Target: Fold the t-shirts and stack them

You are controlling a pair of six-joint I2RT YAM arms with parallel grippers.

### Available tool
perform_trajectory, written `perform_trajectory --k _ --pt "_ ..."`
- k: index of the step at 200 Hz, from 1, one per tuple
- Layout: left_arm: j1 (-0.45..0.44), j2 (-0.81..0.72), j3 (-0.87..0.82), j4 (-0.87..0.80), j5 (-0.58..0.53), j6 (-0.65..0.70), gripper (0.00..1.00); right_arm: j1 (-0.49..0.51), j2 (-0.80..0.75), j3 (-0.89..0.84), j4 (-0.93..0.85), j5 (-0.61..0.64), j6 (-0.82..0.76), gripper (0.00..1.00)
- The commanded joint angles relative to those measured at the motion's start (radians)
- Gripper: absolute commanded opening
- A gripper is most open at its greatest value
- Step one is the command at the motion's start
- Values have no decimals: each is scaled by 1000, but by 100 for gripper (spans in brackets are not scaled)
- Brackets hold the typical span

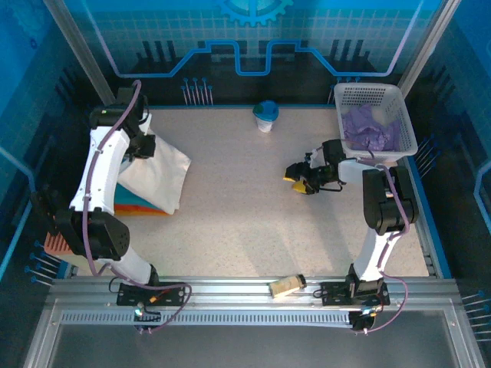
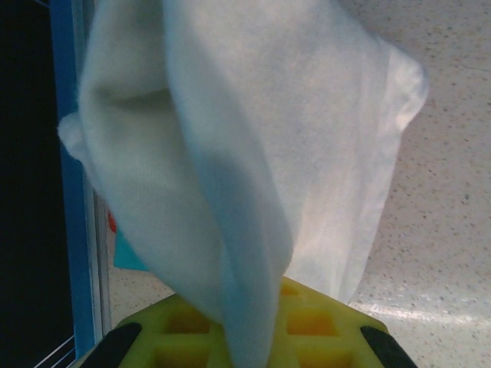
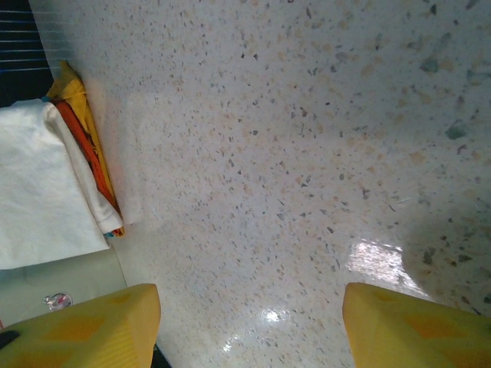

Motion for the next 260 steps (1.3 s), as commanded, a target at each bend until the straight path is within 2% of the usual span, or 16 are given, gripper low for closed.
perform_trajectory --k 1,41,84,98,115,128,144,161,183,193,253,260 --pt "37 8 -20 67 -51 22 0 16 20 27 -28 -20 -22 65" --pt "67 27 -62 119 -129 40 0 16 34 39 -44 -27 -32 65" --pt "100 58 -134 204 -261 51 0 18 17 32 -54 -22 -39 64" --pt "132 97 -122 209 -310 41 0 20 14 27 -54 -25 -41 64" --pt "192 178 -47 155 -311 -11 0 20 11 21 -64 -30 -51 64" --pt "223 233 6 129 -321 -41 15 21 6 21 -80 -29 -62 64" --pt "248 280 57 96 -302 -74 21 20 -8 17 -99 -24 -80 64" --pt "244 294 60 89 -279 -87 36 20 -17 6 -102 -19 -85 64" --pt "241 281 50 93 -231 -94 39 21 -18 -6 -93 -26 -81 64" --pt "239 269 48 93 -212 -99 47 20 -20 -9 -88 -28 -77 64" --pt "153 120 -5 135 -141 -87 52 23 -46 -6 -94 -12 -79 65" --pt "138 85 -42 156 -132 -86 58 23 -57 -4 -100 1 -85 66"
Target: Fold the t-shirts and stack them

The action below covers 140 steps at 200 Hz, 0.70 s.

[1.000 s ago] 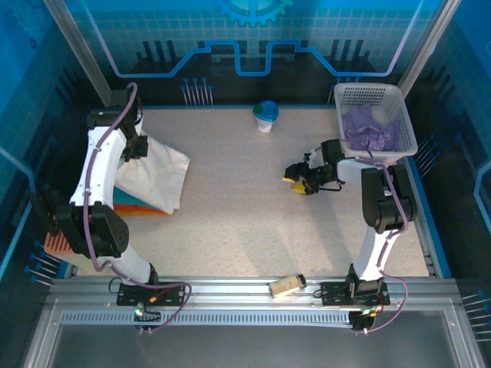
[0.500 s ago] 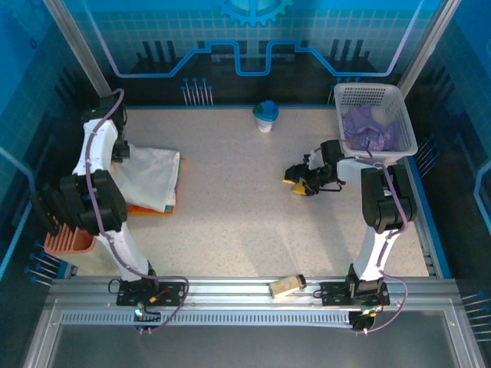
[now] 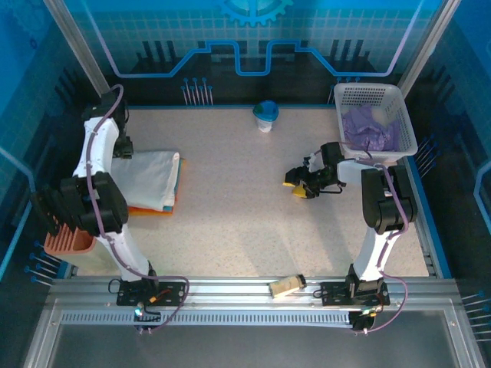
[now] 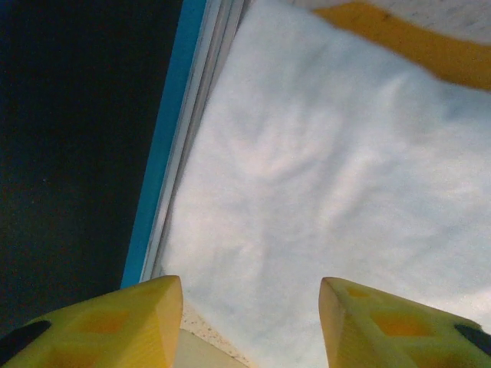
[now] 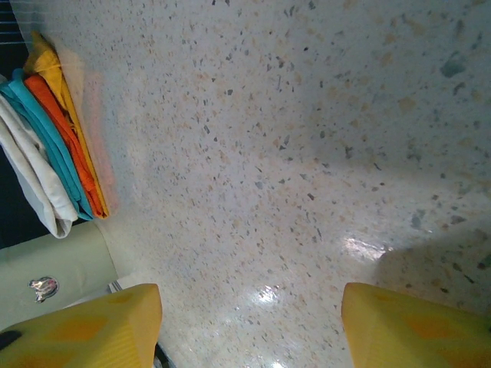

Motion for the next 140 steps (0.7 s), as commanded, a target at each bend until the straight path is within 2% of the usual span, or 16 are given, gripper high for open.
perform_trajectory --k 1,33,48,69,81,112,140 --pt "-48 -138 -52 36 60 3 59 16 -64 -1 -28 3 -25 66" --pt "-123 -309 -219 159 182 -22 68 18 -158 -15 -27 70 -49 75" --pt "-162 -384 -307 235 221 -27 76 19 -217 -30 -16 110 -54 85" --pt "-173 -494 -452 392 347 -59 87 18 -304 -38 -38 216 -81 96" --pt "-175 -548 -546 499 406 -66 99 18 -355 -42 -61 305 -107 99" --pt "-181 -663 -826 841 453 -91 99 23 -486 -87 -73 625 -161 100" --pt "-194 -708 -1058 1140 388 -92 99 39 -604 -200 20 913 -218 100"
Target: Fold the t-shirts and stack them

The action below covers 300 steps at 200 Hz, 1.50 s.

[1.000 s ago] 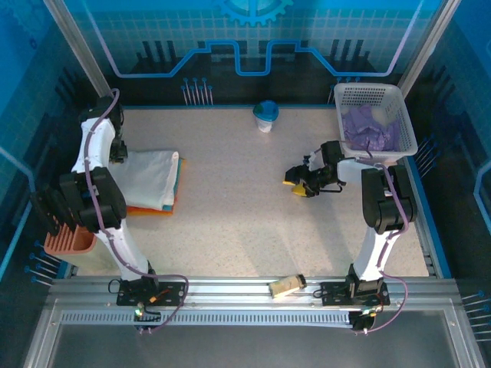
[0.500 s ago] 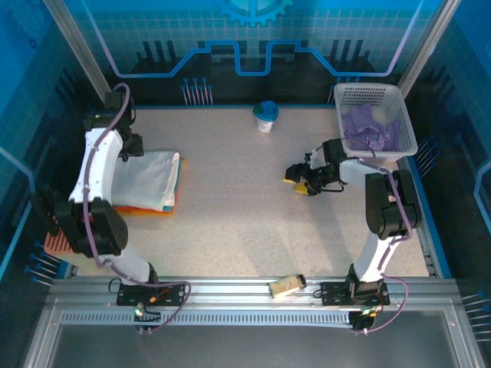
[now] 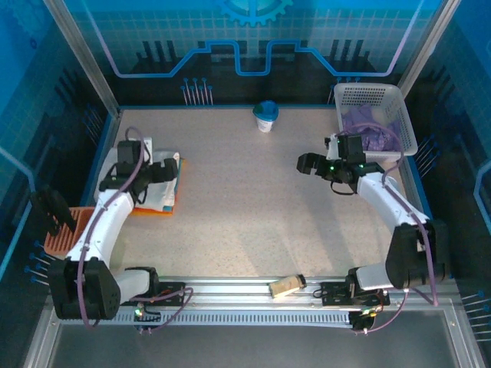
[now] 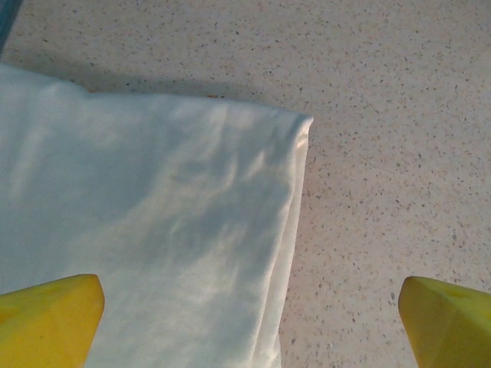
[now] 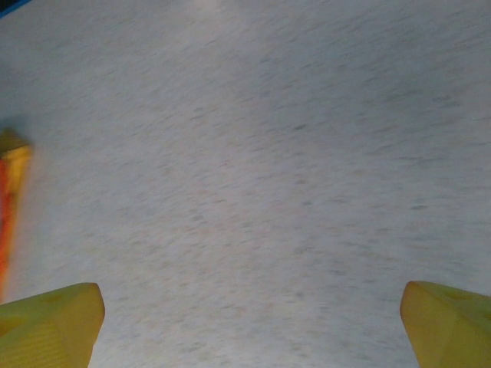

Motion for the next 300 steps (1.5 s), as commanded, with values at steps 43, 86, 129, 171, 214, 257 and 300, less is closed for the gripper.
perform_trajectory --k 43,86,129,171,214,257,300 --pt "-22 77 -413 901 -24 1 99 36 -200 -366 474 455 -258 100" --pt "-41 172 -528 1188 -5 20 99 51 -141 -520 796 511 -335 100" --pt "-96 328 -620 1506 37 100 99 53 -34 -529 923 462 -393 100" --pt "-117 405 -596 1545 -13 117 99 24 85 -538 1133 428 -466 100" --pt "-89 391 -460 1273 -117 39 99 -45 175 -577 1271 397 -393 100" --pt "-71 386 -485 1311 -123 13 99 -40 177 -577 1274 403 -399 100" --pt "-80 390 -462 1273 -89 37 99 -40 176 -576 1273 403 -399 100"
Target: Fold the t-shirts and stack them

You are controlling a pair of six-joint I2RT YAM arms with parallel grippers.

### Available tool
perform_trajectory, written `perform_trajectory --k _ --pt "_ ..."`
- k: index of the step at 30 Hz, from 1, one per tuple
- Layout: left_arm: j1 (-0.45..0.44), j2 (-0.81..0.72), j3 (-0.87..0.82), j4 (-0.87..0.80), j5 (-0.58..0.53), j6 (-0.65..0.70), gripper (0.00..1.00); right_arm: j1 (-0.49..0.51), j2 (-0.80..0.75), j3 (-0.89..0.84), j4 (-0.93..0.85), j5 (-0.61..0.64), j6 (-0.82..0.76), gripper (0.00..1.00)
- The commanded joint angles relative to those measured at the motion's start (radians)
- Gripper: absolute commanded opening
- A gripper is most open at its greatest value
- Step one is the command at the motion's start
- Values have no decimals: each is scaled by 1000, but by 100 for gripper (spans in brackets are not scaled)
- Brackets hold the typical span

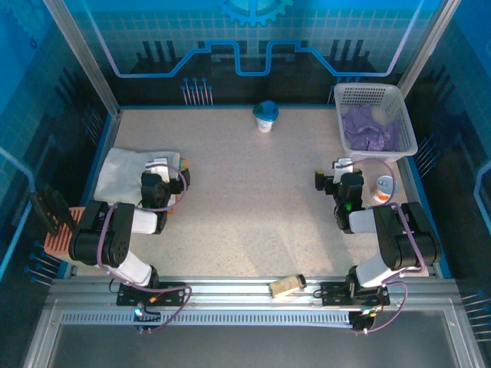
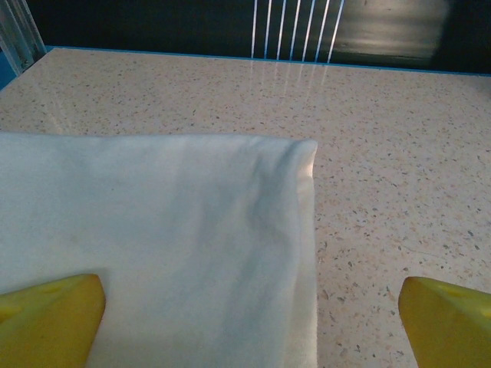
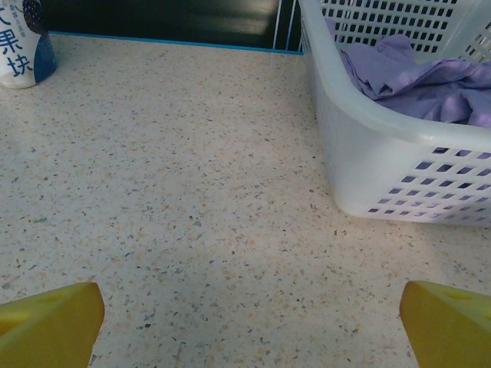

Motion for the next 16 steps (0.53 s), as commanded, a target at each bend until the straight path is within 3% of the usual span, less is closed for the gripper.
perform_trajectory --k 1,16 --pt "-5 -14 18 -34 15 -1 99 -1 1 -1 53 -4 6 100" --pt "-5 -13 20 -39 25 1 99 -6 1 -4 55 -2 16 100"
